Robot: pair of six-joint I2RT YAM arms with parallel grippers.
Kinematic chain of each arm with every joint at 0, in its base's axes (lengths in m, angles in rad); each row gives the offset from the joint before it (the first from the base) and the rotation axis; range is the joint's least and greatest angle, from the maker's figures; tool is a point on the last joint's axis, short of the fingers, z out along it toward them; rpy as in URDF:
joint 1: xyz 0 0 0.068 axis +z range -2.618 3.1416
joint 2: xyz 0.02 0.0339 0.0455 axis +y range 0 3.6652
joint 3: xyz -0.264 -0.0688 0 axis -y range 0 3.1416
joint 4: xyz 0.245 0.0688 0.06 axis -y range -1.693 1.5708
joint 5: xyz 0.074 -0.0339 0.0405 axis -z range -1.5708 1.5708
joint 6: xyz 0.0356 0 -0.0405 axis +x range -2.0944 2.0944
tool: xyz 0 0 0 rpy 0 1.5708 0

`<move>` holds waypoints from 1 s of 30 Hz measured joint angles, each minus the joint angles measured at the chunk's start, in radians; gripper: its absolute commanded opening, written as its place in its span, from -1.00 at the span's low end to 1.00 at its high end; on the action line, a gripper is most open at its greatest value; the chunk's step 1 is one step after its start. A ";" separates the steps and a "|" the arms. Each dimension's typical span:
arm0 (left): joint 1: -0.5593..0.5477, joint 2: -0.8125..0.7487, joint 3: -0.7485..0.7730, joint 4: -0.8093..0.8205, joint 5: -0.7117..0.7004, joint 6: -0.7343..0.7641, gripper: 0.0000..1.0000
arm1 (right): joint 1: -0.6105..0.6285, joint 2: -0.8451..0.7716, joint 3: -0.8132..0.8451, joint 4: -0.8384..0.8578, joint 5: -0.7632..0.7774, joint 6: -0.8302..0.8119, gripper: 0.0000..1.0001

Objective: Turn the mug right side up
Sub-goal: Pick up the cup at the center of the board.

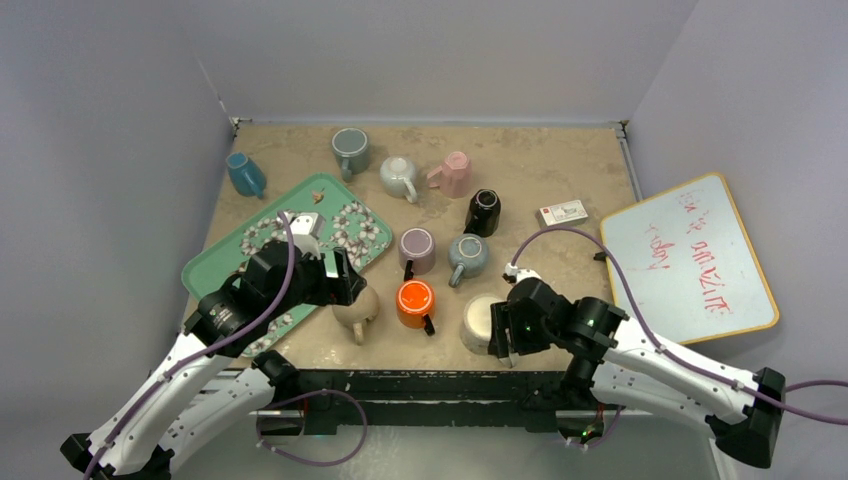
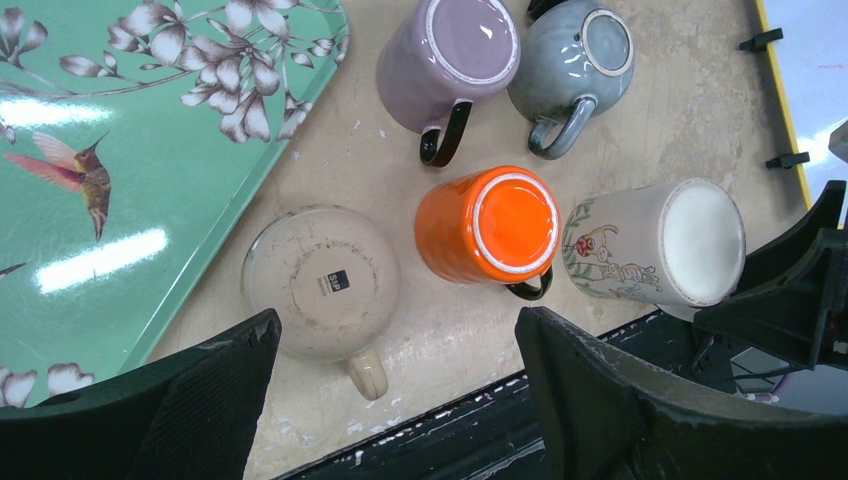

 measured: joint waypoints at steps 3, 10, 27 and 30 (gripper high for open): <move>0.000 0.001 0.000 0.000 0.000 0.000 0.74 | 0.023 0.027 0.000 0.000 0.037 0.025 0.13; 0.000 0.000 0.000 0.000 0.000 0.000 0.74 | 0.048 0.082 0.000 0.031 0.104 0.062 -0.11; 0.000 -0.005 0.000 0.000 0.000 0.000 0.74 | 0.103 0.201 0.019 0.050 0.244 0.087 -0.13; 0.000 -0.010 0.000 0.000 0.000 0.000 0.74 | 0.112 0.195 0.025 0.061 0.264 0.088 -0.16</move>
